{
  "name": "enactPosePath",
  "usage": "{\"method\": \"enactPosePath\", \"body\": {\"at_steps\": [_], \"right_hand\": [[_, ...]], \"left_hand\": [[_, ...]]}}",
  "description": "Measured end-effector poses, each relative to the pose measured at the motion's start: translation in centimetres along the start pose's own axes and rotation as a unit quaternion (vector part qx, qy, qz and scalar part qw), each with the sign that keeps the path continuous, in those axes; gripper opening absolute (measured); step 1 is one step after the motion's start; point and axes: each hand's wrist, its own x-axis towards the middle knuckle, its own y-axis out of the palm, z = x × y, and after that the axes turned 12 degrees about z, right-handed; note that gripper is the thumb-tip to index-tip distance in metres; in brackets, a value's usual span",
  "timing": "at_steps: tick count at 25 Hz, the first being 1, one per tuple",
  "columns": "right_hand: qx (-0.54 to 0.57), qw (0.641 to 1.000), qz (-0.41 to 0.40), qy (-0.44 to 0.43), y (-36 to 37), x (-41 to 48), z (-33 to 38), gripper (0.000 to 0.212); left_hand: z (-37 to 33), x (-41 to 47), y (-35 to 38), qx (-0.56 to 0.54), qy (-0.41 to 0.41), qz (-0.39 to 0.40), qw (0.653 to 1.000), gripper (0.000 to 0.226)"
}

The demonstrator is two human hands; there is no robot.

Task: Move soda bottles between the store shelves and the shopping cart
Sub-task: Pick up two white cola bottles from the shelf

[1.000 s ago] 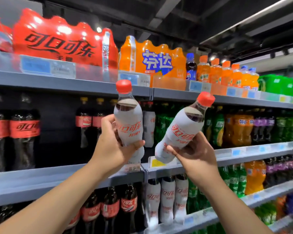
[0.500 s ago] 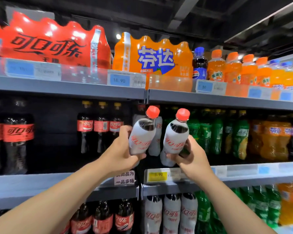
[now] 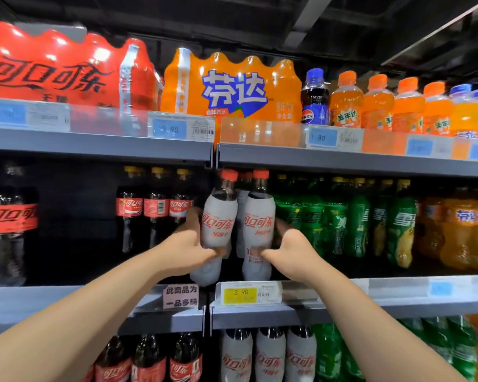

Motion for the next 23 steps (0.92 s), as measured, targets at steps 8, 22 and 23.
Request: {"method": "enactPosePath", "body": {"at_steps": [8, 22, 23], "right_hand": [[-0.009, 1.000, 0.010, 0.023, 0.8, 2.5, 0.1, 0.055], [-0.063, 0.996, -0.004, 0.067, 0.6, 4.0, -0.4, 0.048], [-0.066, 0.996, -0.004, 0.068, 0.7, 4.1, -0.6, 0.049]], "left_hand": [[-0.4, 2.9, 2.1, -0.085, -0.043, -0.014, 0.995, 0.099], [-1.7, 4.9, 3.1, -0.032, -0.130, -0.073, 0.988, 0.100], [-1.6, 5.0, 3.1, -0.032, -0.134, -0.074, 0.988, 0.104]]}}
